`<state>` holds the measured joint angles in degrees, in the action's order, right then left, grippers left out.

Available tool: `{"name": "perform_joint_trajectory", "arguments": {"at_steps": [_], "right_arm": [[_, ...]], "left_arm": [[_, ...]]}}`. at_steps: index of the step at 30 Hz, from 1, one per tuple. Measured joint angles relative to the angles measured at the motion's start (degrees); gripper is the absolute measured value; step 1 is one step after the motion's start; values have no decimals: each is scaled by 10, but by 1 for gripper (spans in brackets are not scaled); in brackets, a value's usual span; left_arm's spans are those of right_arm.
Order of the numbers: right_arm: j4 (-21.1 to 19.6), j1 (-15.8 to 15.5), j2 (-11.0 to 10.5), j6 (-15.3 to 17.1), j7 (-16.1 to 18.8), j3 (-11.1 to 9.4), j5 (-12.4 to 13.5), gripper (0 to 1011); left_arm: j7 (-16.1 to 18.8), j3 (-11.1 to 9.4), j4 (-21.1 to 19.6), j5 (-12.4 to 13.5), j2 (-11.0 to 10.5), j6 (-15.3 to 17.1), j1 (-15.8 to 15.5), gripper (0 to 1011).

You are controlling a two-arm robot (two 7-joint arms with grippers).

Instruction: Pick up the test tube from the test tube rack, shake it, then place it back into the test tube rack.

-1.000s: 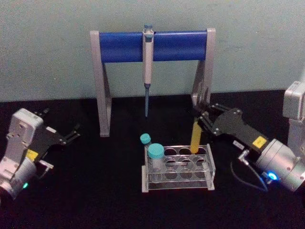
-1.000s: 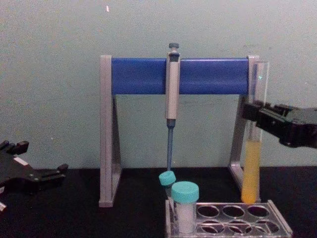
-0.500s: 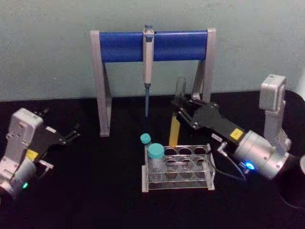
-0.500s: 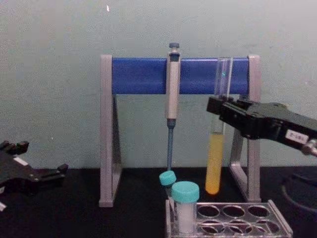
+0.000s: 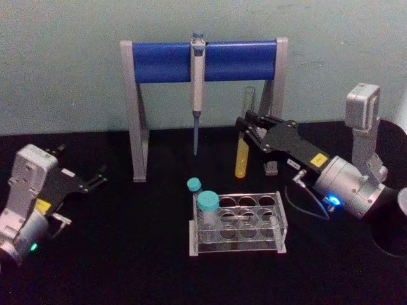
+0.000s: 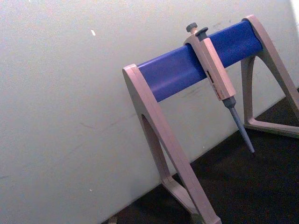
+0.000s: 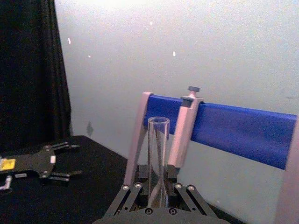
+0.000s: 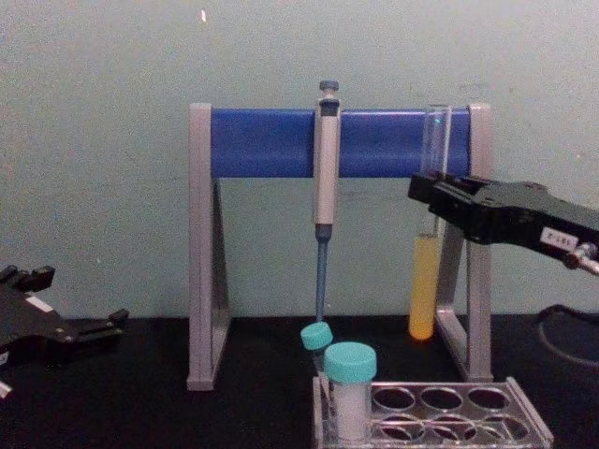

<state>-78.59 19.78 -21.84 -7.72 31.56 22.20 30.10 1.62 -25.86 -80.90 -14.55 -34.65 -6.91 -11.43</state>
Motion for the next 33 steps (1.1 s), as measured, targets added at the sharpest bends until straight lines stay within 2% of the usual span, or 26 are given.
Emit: {"name": "perform_joint_trajectory", "arguments": {"at_steps": [7, 15, 22, 25, 31, 33], "right_arm": [[-9, -8, -6, 1, -7, -8, -3, 222], [-38, -32, -20, 7, -26, -24, -7, 222], [-85, -71, -38, 18, -46, -41, -11, 222], [-116, -97, -47, 24, -52, -48, -12, 222], [-157, -132, -54, 33, -52, -49, -6, 222], [-162, -136, -54, 34, -48, -46, -3, 222]], "left_arm": [[0, 0, 0, 0, 0, 0, 0, 1010], [0, 0, 0, 0, 0, 0, 0, 1010], [0, 0, 0, 0, 0, 0, 0, 1010], [0, 0, 0, 0, 0, 0, 0, 1010], [0, 0, 0, 0, 0, 0, 0, 1010], [0, 0, 0, 0, 0, 0, 0, 1009]]}}
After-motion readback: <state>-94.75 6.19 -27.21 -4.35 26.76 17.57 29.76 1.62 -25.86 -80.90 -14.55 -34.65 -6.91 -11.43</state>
